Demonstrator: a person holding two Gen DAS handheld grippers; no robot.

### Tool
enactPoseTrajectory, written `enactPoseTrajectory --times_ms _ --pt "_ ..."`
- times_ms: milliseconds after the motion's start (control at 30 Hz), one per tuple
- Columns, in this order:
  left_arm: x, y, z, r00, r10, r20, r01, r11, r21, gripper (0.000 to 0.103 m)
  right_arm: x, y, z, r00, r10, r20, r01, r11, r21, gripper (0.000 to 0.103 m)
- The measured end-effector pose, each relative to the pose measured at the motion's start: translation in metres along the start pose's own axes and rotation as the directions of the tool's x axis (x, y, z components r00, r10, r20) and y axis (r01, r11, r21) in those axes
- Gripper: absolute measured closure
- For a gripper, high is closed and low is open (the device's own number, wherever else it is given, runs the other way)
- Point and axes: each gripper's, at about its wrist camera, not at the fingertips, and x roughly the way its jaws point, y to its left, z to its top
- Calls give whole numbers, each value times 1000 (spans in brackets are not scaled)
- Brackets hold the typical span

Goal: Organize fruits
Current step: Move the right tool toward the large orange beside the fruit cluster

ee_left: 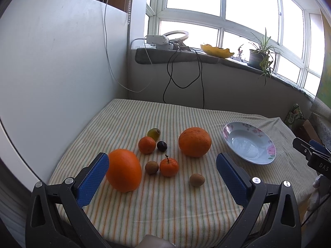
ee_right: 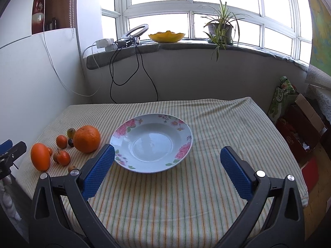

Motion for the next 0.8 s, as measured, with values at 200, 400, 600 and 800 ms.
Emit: enactPoseTrajectory --times_ms 200,400,600,800 --pt "7 29 -3 999 23 -32 -25 998 -60 0 6 23 9 996 90 -8 -90 996 -21 0" --pt "12 59 -10 997 37 -73 -45 993 -108 0 16 49 10 983 176 -59 -179 983 -52 0" --pt "17 81 -19 994 21 -104 -37 987 -159 1 25 81 9 951 287 -117 -295 953 -61 0" --pt "24 94 -28 991 -23 -134 -5 979 -204 6 37 113 11 893 403 -203 -419 907 -41 0"
